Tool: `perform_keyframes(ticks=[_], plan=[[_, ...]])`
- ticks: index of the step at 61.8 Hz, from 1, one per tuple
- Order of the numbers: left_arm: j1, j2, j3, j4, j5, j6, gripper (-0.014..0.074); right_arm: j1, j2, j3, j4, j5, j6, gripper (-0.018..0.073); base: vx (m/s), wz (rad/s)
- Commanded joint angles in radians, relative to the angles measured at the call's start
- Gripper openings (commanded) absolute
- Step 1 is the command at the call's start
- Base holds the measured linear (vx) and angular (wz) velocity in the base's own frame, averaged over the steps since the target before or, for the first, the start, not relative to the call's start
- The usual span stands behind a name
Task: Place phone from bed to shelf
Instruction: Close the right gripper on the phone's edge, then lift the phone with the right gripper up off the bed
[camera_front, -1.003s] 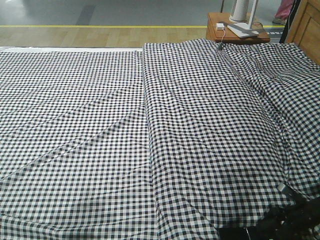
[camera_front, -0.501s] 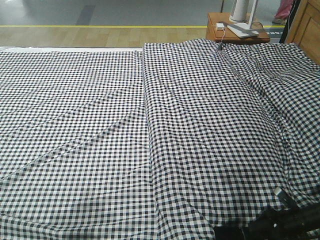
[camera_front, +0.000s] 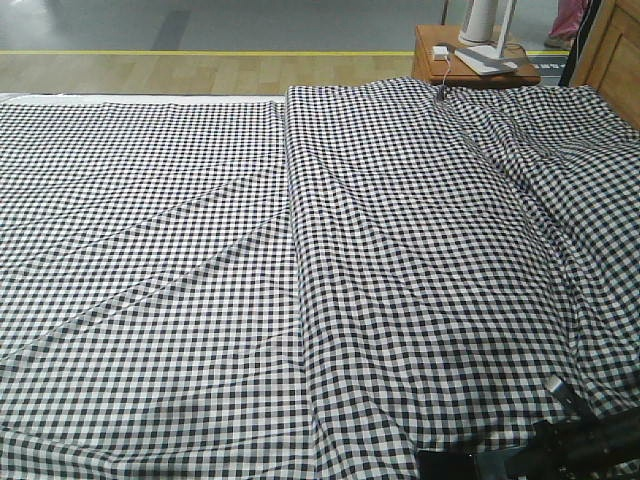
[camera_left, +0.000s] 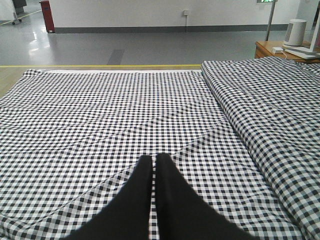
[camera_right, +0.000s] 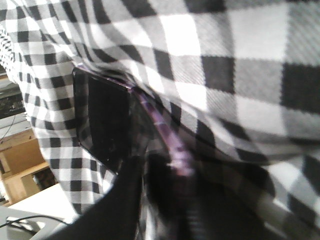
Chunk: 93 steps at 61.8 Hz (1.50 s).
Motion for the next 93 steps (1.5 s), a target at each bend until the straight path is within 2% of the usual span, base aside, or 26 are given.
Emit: perform_keyframes(ticks=[1, 22, 42, 51, 59, 70, 93], plan=[[-0.004, -0.005, 0.003, -0.009, -0.069, -0.004, 0.0001, 0.001, -0.044, 0.002, 0.004, 0.092, -0.014, -0.0015, 0.0, 0.0], [-0.004, -0.005, 0.003, -0.009, -0.069, -0.004, 0.0001, 0.001, -0.049, 0.002, 0.003, 0.139, -0.017, -0.0008, 0.0, 0.0], [-0.004, -0.005, 0.003, -0.009, -0.069, -0.004, 0.0001, 0.001, -0.165, 0.002, 0.004, 0.22, -0.017, -0.0006, 0.0, 0.0], [-0.004, -0.005, 0.003, -0.009, -0.069, -0.004, 0.0001, 0.001, -0.25, 0.002, 0.018, 0.27, -0.013, -0.0006, 0.0, 0.0], [-0.004, -0.005, 0.003, -0.009, -0.069, -0.004, 0.0001, 0.001, -0.349, 0.005, 0.057, 0.27, 0.058, -0.0004, 0.0, 0.0], [-0.004, -0.005, 0.003, -0.009, -0.069, -0.004, 0.0001, 0.003, -0.509, 0.005, 0.119, 0.27, 0.089, -0.0004, 0.0, 0.0], [-0.004, -0.005, 0.003, -0.009, -0.069, -0.004, 0.0001, 0.008, -0.798, 0.005, 0.14, 0.269, 0.149, -0.0004, 0.0, 0.0]])
